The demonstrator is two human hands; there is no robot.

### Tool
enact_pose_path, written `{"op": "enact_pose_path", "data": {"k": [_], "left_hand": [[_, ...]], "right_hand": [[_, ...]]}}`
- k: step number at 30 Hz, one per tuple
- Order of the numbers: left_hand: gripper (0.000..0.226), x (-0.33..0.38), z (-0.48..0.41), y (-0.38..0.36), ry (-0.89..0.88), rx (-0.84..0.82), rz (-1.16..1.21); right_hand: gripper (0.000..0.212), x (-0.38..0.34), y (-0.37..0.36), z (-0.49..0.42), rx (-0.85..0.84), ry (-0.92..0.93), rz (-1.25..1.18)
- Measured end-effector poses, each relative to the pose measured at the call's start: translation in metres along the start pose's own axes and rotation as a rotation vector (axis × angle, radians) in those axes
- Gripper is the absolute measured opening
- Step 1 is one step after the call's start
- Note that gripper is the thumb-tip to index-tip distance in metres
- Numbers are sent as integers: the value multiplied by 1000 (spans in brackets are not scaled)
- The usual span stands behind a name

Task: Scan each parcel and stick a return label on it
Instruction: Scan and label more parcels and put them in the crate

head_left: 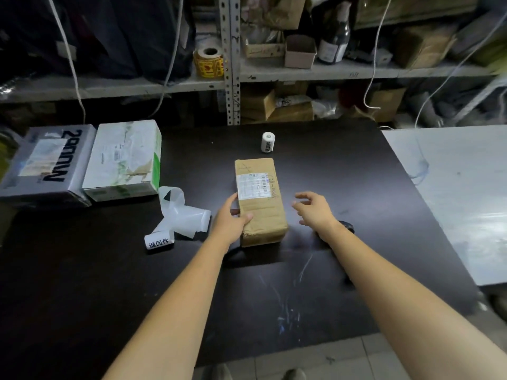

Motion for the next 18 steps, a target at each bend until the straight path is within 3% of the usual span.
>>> {"op": "enact_pose_path", "data": {"k": [3,6,8,10,18], "left_hand": [[65,3,1,-5,-25,25,-59],[66,5,1,-7,-30,11,-80],[67,5,1,-6,-34,0,-61],[67,2,1,-6,-29,-7,-29],[67,-3,3,-6,11,-19,9]], "right_hand": [[31,25,48,14,293,37,299],[49,62,82,27,450,-82,422],[69,83,88,32,407,-209,401],[75,102,83,32,282,-302,343],[40,103,74,9,104,-265,279]]}}
Point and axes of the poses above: each hand's wrist, its own z-axis away from the middle knuckle, its own y-axis out of the back of the hand, x = y × z, the point moved 4 cm from there along -z, towards the middle knuckle, and after that the axes turned 2 degrees about -z, right-handed, at the moved point
